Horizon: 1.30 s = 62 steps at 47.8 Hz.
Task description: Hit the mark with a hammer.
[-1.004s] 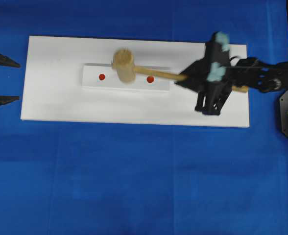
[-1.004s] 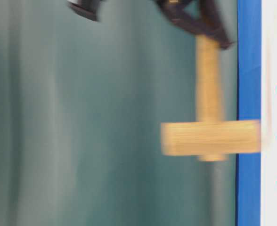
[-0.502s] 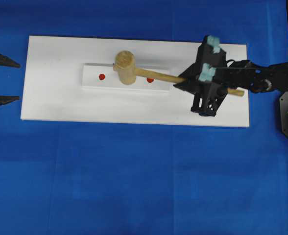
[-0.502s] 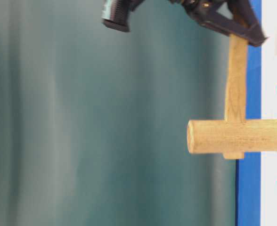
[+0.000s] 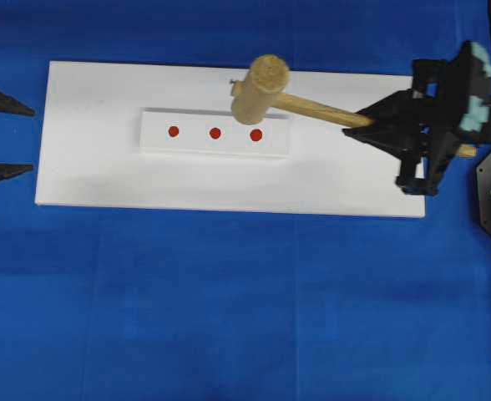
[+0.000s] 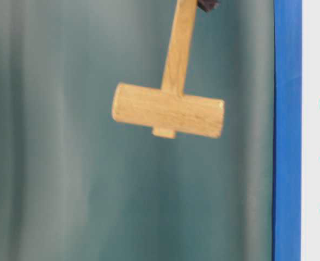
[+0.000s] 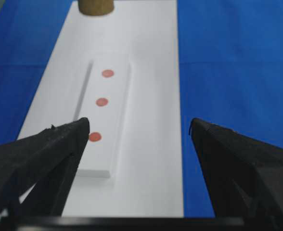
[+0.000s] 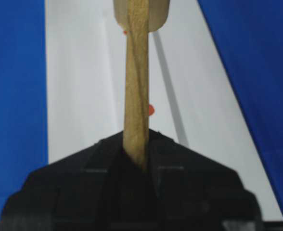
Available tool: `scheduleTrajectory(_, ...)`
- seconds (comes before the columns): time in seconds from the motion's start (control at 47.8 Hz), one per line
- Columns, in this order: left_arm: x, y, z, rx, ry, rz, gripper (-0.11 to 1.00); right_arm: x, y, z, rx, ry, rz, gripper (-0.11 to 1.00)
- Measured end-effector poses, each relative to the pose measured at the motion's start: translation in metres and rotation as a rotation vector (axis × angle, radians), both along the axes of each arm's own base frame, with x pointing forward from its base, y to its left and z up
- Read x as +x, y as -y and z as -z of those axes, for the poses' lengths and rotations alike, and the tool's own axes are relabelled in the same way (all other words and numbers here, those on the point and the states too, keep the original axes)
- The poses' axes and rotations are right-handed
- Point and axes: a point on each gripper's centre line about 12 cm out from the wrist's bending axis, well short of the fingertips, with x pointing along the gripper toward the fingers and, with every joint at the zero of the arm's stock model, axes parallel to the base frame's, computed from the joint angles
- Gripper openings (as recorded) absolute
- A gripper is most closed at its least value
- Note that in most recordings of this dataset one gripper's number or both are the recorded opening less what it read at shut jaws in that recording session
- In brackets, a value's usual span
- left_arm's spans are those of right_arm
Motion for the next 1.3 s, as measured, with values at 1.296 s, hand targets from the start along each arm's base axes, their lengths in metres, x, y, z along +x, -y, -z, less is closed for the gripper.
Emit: scheduleTrajectory(1.296,0.0,0.0,0.0,-0.002,0.0,0.0,0.83,0.011,0.0,0.022,0.028,-0.109,-0.015,0.02)
